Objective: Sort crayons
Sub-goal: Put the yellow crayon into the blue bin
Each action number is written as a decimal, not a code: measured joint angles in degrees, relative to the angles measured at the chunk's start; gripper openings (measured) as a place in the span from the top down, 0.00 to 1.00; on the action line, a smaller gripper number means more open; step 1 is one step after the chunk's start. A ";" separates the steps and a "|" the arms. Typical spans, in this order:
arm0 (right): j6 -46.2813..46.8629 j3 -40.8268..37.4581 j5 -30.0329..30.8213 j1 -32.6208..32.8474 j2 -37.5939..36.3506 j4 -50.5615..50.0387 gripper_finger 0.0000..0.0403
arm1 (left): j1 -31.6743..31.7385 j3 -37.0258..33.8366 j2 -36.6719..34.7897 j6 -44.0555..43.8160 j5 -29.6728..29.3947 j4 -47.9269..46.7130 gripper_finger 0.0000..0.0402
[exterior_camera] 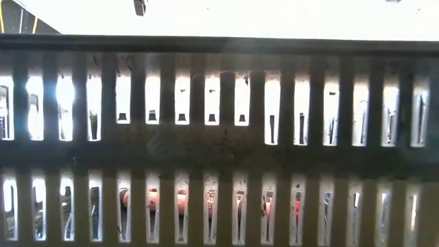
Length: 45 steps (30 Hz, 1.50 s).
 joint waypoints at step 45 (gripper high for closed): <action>0.09 4.04 -2.98 -6.93 3.99 -3.25 0.58 | -1.77 4.47 8.69 -1.85 -5.15 6.05 1.00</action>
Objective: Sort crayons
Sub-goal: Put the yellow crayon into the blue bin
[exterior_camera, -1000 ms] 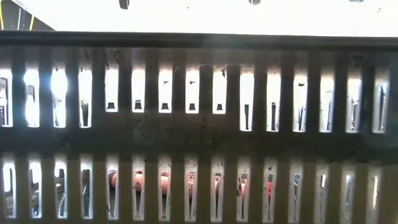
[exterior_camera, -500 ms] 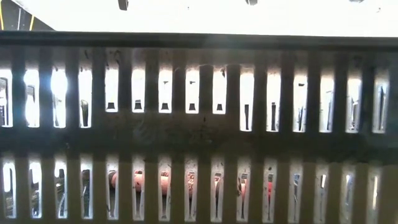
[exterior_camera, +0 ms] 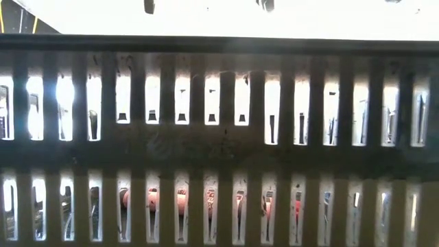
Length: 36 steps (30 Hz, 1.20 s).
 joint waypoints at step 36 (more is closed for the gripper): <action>28.31 0.31 -13.62 11.20 -13.24 -46.28 0.99 | 2.21 3.53 3.51 1.77 1.60 -6.89 0.71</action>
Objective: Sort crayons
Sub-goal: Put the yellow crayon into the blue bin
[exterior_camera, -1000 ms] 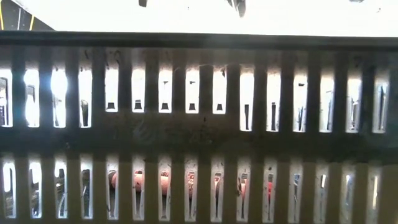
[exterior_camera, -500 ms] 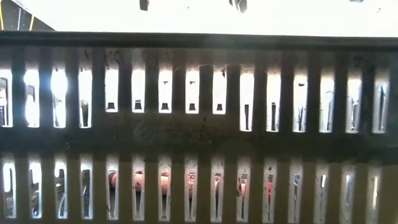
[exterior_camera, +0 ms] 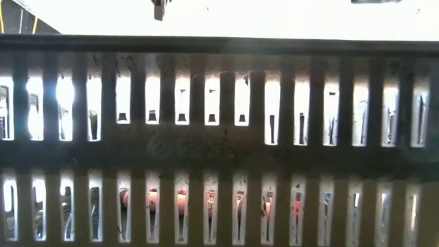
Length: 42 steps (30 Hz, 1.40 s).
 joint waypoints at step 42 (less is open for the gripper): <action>22.02 -17.27 -22.35 19.48 9.78 0.98 0.69 | 3.79 0.10 5.65 -43.12 14.89 -36.23 0.77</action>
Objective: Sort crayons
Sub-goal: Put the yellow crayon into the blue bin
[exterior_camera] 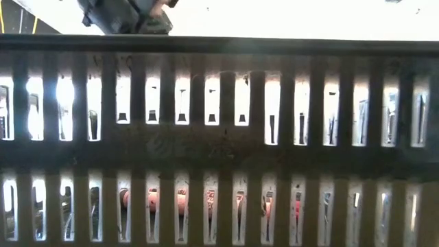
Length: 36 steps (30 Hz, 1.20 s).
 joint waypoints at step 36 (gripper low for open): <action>-26.40 0.02 3.70 -16.82 -16.31 -5.32 0.69 | 9.69 21.59 20.88 15.63 8.42 -14.44 0.78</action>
